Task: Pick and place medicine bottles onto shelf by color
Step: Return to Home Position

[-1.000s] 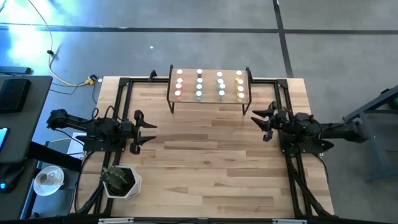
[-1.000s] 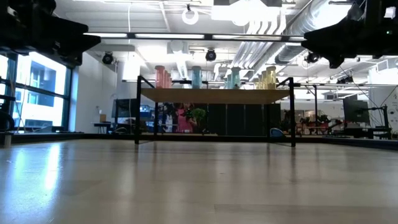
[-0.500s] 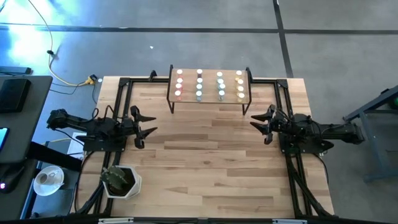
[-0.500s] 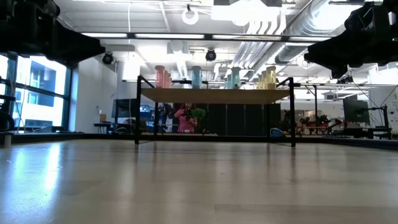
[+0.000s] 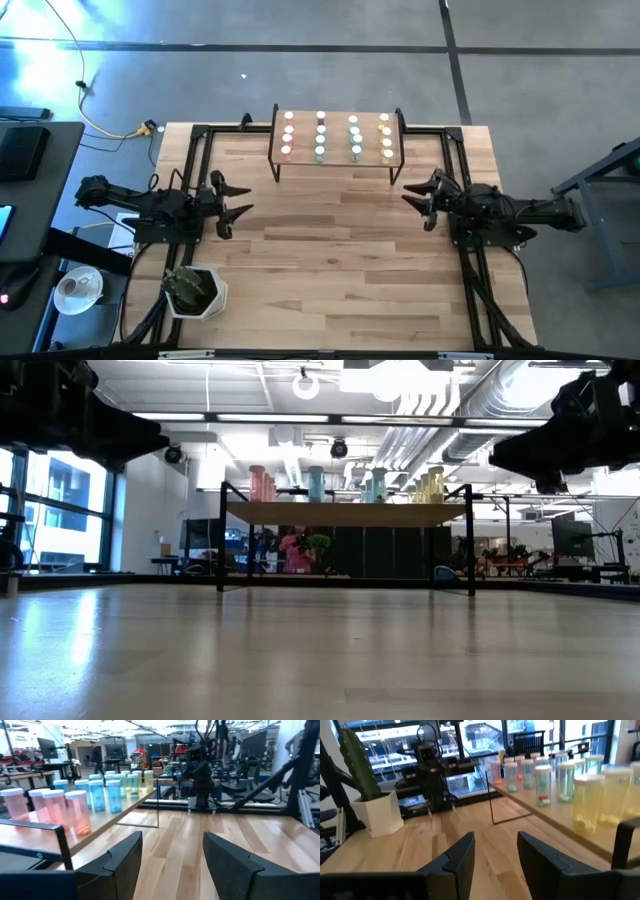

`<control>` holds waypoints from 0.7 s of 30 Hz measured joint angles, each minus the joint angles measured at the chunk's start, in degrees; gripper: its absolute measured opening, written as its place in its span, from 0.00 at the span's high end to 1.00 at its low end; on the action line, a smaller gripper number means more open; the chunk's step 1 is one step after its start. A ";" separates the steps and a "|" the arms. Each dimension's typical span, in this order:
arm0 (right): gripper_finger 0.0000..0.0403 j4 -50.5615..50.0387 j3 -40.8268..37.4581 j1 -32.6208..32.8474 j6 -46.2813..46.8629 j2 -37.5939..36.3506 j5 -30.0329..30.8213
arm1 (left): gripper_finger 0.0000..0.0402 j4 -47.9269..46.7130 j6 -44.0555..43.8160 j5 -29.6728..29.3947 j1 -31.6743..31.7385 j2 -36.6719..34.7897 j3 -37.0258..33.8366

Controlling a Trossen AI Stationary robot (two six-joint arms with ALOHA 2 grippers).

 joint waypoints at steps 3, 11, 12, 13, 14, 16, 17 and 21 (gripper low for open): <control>0.65 -1.72 0.00 0.00 2.29 0.00 0.00 | 0.50 1.88 -1.20 -0.67 -0.03 0.00 0.00; 0.65 -3.85 0.00 0.00 5.90 0.00 0.00 | 0.50 6.66 -2.16 -2.96 0.00 -2.13 0.00; 0.65 -3.87 0.00 0.00 5.90 0.00 0.00 | 0.50 6.24 -1.89 -2.74 0.00 -2.68 0.00; 0.65 -3.91 0.00 0.00 5.78 0.01 0.00 | 0.50 5.68 -1.40 -2.70 0.00 -3.11 0.00; 0.65 -3.91 0.00 0.00 5.29 0.00 0.02 | 0.50 5.05 -0.91 -2.68 0.00 -3.44 0.00; 0.65 -3.91 0.00 0.00 4.34 0.00 0.00 | 0.50 4.12 -0.59 -2.62 0.00 -3.91 0.00; 0.65 -3.91 0.00 0.00 4.13 0.00 0.00 | 0.50 4.04 -0.59 -2.60 0.00 -3.93 0.00; 0.65 -3.91 0.00 0.00 4.02 0.00 0.01 | 0.50 2.02 -0.69 -2.55 0.00 -3.89 0.00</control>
